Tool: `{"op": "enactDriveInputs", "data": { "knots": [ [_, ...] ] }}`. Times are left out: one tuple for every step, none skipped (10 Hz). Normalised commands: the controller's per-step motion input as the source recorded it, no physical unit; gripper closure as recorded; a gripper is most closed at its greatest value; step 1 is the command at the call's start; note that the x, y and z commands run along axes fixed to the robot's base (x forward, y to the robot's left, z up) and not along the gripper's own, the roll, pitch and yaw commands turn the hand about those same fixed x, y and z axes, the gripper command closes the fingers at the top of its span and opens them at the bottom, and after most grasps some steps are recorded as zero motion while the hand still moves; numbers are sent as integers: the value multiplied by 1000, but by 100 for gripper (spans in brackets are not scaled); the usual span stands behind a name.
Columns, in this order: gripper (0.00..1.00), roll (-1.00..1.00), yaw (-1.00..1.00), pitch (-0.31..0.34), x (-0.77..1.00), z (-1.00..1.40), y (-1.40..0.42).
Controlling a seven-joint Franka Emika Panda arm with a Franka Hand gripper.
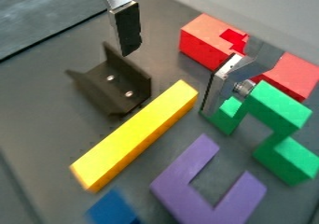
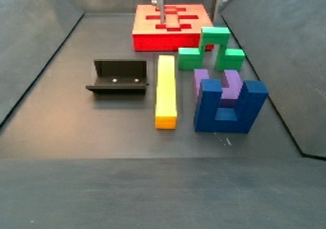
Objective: Pick up the purple object. Move up. Place the purple object on the fixture. Regrasp the purple object. Move to above the board. Insert the purple object.
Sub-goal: Pick up the purple object.
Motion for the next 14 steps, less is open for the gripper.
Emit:
{"op": "enactDriveInputs", "data": {
  "knots": [
    [0,-67,0,-159,0,-757,-537],
    [0,-37,0,-126,-49,-871,-337],
    [0,-86,3,-101,-143,-871,-20],
    [0,-84,37,-104,-20,-871,0],
    [0,0,0,-67,0,-797,0],
    [0,11,0,-44,-63,-829,-9],
    [0,51,-14,-49,-231,-854,-91],
    [0,97,-26,0,-197,-631,-77],
    [0,70,-43,0,-260,-520,-40],
    [0,27,-60,0,-291,-451,-14],
    [0,0,-89,0,-291,-409,0],
    [0,0,-120,0,-149,-297,0],
    [0,0,-91,0,-134,-149,11],
    [0,0,-66,0,-111,-109,0]
  ]
}}
